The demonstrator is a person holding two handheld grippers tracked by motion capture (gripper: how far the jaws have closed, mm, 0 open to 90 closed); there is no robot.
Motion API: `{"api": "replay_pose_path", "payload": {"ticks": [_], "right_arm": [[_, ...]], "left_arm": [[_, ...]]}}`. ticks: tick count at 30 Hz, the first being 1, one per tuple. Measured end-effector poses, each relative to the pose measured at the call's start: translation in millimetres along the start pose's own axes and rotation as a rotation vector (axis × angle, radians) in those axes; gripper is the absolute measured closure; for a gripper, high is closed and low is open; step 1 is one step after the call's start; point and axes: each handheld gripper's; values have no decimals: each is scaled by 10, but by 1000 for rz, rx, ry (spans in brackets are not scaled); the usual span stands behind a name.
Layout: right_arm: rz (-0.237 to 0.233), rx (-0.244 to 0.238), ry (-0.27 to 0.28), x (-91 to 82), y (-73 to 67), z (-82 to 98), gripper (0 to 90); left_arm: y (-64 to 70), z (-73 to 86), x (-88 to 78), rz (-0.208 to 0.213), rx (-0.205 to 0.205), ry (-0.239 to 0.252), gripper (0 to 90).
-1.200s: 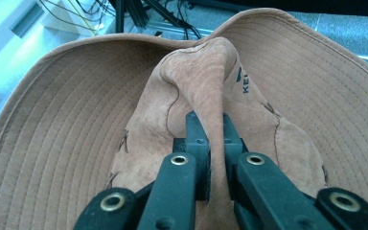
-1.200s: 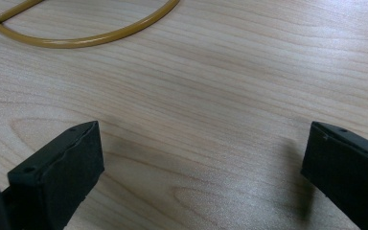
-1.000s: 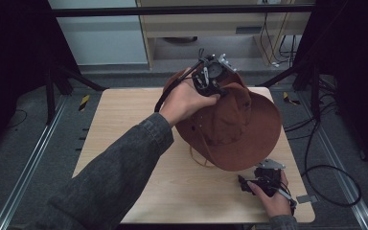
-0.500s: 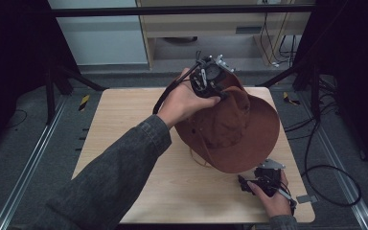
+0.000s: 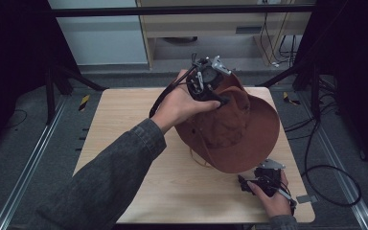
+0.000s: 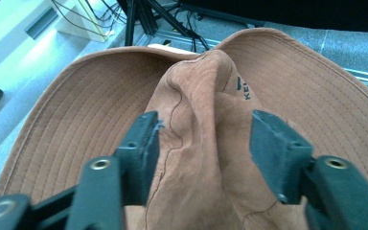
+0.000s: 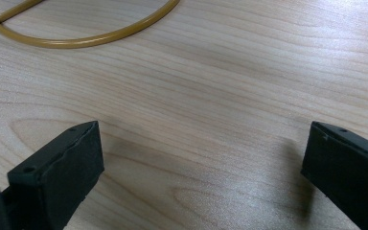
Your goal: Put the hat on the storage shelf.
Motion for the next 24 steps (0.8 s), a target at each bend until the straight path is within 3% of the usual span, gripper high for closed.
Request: {"api": "replay_pose_path", "payload": {"ticks": [8,13,24], "right_arm": [[1,0,-1,0,-1,-1,6],[2,0,0,0,-1,-1,6],[1,0,-1,0,-1,-1,5]], "left_arm": [[16,56,-79,-4,-7,19,222],[37,96,-155,-22,-3,20,152],[83,215,-383,-26,2,43,94]]}}
Point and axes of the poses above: each handheld gripper's, and its own axes: x roughly forward along the jaws, z roughly out of its underside, y roughly to its right, and after that the axes turned 10 degrees about y, right-handed
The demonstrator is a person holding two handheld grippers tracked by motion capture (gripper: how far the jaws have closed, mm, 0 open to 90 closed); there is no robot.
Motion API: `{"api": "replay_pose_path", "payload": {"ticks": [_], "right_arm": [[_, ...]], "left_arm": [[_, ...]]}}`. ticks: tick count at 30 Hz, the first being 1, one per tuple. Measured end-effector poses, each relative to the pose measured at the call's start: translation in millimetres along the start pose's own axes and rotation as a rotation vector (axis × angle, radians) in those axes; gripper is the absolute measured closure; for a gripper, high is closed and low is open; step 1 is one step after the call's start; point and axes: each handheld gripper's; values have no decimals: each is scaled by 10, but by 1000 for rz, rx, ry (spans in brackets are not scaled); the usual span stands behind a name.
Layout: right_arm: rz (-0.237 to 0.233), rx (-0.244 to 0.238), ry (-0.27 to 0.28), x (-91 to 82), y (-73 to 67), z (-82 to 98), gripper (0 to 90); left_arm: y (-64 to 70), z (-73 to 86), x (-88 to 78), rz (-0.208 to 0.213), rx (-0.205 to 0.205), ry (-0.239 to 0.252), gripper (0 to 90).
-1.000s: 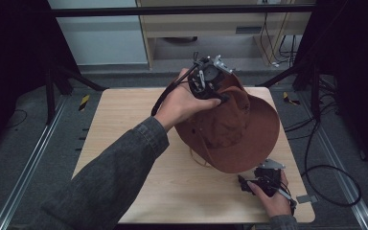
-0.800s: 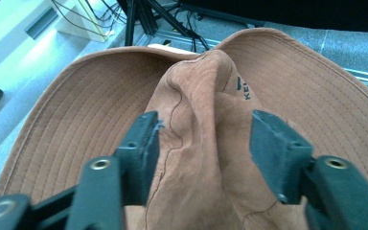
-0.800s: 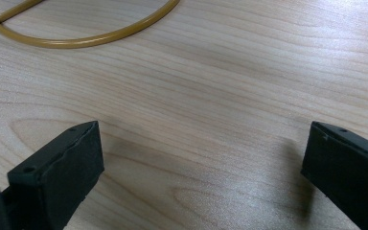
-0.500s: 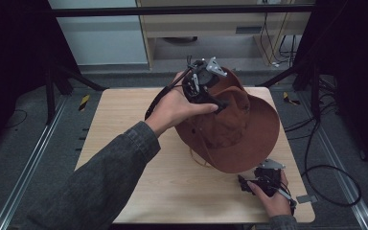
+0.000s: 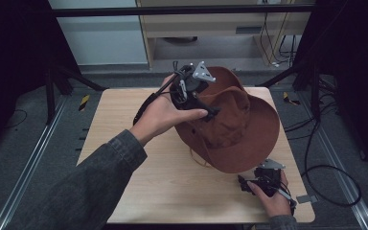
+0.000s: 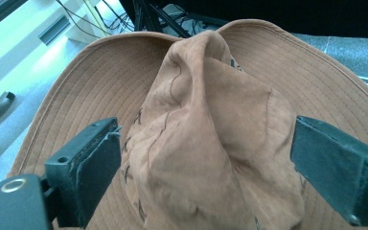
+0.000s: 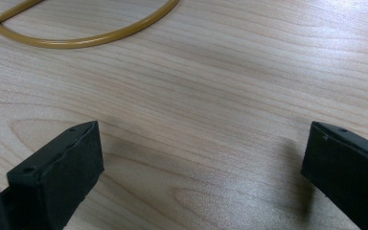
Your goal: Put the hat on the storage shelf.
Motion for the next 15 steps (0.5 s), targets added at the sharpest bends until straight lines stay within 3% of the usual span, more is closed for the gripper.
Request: {"api": "replay_pose_path", "payload": {"ticks": [7,15], "right_arm": [[1,0,0,1,0,0,5],[2,-2,-1,0,-2,0,5]], "left_arm": [[31,69,-171,-4,3,29,79],[30,149,-301,-20,16,23,67]]}}
Point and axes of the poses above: each handheld gripper's, and its own axes: x roughly forward along the jaws, z roughly out of its underside, y roughly to its right, and after that the axes turned 10 degrees about y, right-handed
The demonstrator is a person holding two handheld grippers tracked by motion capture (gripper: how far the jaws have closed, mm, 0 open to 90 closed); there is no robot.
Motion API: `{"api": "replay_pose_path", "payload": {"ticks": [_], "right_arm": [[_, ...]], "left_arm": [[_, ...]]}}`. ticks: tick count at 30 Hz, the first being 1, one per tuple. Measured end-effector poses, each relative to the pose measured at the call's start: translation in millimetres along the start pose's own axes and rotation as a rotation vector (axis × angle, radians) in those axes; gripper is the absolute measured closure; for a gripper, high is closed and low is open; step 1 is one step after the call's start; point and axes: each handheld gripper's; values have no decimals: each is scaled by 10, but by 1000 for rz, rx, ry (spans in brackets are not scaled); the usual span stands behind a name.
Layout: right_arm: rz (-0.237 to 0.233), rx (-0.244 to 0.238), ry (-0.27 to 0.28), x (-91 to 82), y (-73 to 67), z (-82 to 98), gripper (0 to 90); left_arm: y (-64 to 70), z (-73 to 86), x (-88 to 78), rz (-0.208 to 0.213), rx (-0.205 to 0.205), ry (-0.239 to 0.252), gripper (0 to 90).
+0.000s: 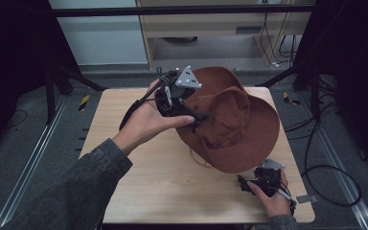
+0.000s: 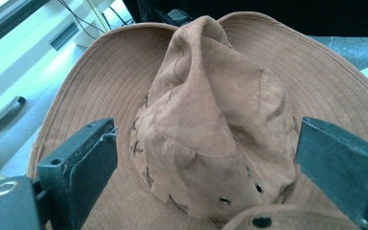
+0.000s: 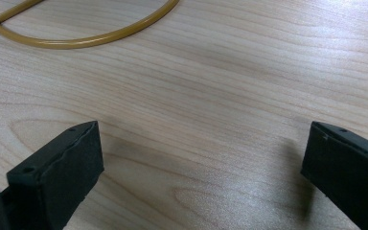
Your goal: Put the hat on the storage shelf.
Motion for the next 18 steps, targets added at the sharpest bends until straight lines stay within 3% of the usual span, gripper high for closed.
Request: {"api": "replay_pose_path", "payload": {"ticks": [11,18], "right_arm": [[0,0,0,-1,0,0,5],[1,-4,4,4,1,1,5]], "left_arm": [[-34,71,-86,-5,-23,21,28],[-50,148,-239,-11,-31,48,27]]}}
Point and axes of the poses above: each handheld gripper's, and its own axes: x roughly forward along the jaws, z roughly out of its underside, y roughly to its right, and after that the axes turned 10 degrees about y, right-handed
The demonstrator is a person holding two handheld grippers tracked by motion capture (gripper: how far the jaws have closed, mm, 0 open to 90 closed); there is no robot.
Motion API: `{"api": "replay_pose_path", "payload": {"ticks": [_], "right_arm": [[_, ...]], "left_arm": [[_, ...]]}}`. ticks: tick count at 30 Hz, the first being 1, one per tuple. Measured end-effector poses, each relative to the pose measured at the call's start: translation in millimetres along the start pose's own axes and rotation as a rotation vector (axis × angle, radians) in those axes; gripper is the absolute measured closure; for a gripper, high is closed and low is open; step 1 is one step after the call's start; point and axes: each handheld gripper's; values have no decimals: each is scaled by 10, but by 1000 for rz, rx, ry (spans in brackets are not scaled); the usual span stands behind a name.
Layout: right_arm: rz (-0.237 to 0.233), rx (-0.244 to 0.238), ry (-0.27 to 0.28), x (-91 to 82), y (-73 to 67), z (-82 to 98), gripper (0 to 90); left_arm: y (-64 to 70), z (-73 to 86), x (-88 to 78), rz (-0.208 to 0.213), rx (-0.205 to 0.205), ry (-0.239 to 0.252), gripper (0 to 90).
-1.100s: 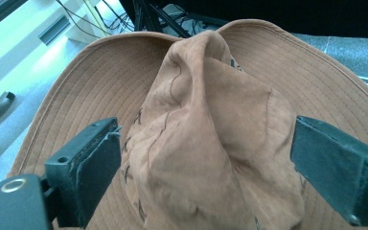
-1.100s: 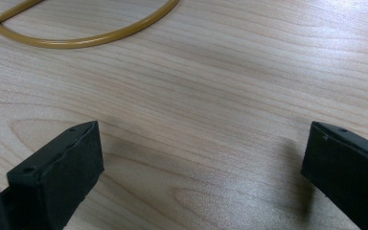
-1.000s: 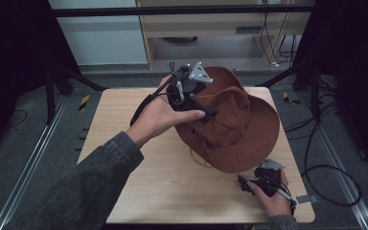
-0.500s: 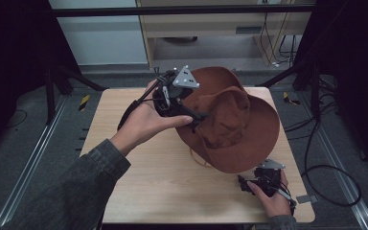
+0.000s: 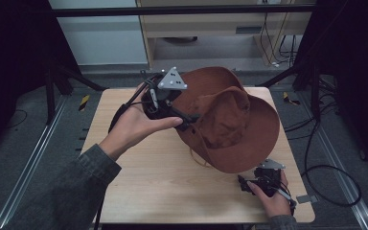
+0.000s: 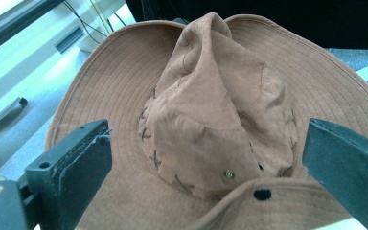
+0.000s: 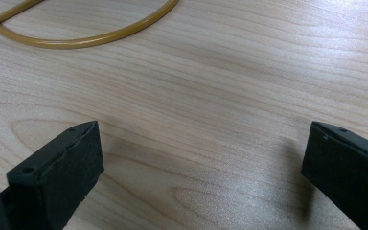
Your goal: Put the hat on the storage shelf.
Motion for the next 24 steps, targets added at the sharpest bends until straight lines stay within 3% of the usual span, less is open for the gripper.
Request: {"api": "replay_pose_path", "payload": {"ticks": [12,17,21,23,24], "right_arm": [[0,1,0,-1,-1,0,5],[-3,5,-5,-7,-3,-1,5],[1,-19,-2,-5,22,-4,5],[-2,7,-1,-4,-2,-2,5],[1,-22,1,-2,24,-3,5]], "left_arm": [[-56,193,-275,-17,-22,29,32],[-87,323,-386,-24,-35,39,27],[-134,467,-461,-43,-51,35,27],[-145,493,-470,-47,-54,33,27],[-164,545,-483,-51,-65,30,27]]}}
Point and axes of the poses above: each handheld gripper's, and its own axes: x roughly forward along the jaws, z roughly out of its underside, y roughly to its right, and after that the axes turned 10 degrees about y, right-handed
